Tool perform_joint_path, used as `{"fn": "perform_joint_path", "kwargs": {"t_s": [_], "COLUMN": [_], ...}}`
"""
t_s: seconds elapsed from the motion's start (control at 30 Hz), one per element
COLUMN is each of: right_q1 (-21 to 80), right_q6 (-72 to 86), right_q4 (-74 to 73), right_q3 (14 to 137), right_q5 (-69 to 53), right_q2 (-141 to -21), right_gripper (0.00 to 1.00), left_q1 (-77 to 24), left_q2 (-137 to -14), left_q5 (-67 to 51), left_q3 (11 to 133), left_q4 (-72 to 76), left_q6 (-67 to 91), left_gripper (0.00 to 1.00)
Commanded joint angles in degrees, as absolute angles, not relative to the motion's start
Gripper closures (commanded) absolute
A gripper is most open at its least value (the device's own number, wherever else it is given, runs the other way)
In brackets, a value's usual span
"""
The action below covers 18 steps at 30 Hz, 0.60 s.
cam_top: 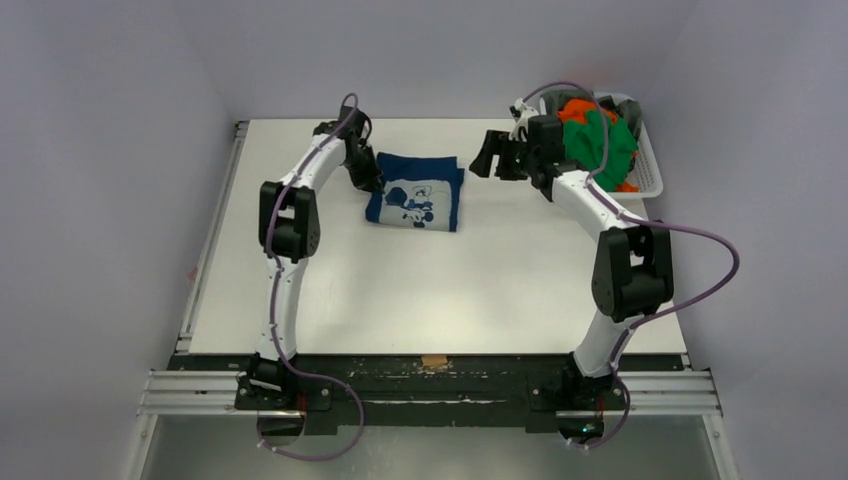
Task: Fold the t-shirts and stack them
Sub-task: Put the neatly folded tshirt into the corner of the board with the left arm
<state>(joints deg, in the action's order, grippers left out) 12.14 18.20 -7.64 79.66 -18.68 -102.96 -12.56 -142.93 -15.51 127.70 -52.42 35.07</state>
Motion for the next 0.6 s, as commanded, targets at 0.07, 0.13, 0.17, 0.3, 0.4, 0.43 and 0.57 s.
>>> {"fn": "perform_joint_path", "kwargs": {"t_s": [0.07,0.13,0.17,0.3,0.4,0.43,0.57], "right_q1": [12.3,12.3,12.3,12.3,12.3,12.3,12.3], "right_q6": [15.8,15.2,14.8,12.9,12.6,12.5,11.7], "right_q4": [-5.4,-4.9,-4.8,-4.7,-4.8,-4.9,-4.1], "right_q3": [76.1,74.9,74.5,73.6,73.2,73.0,72.4], "right_q5": [-10.3,-7.9,-7.2,-5.0,-2.6,-2.1,-0.7], "right_q2": [-96.7,-95.4,-94.8,-93.8,-93.1,-92.9,-92.0], "right_gripper": [0.22,0.21,0.21,0.20,0.19,0.18,0.15], "left_q1": [-5.0,-2.8,-1.6,4.0,7.5,8.7,12.8], "left_q2": [-135.8,-135.1,-134.9,-136.0,-139.2,-140.0,-140.8], "left_q5": [-1.7,-0.3,-0.2,0.9,0.3,0.5,0.2], "left_q3": [129.7,129.4,129.5,132.1,138.2,139.7,140.3], "left_q4": [-58.1,-58.4,-58.2,-56.9,-57.9,-57.8,-53.9], "left_q6": [28.4,27.0,25.9,21.6,19.1,18.7,18.2], "left_gripper": [1.00,1.00,1.00,1.00,1.00,1.00,1.00]}}
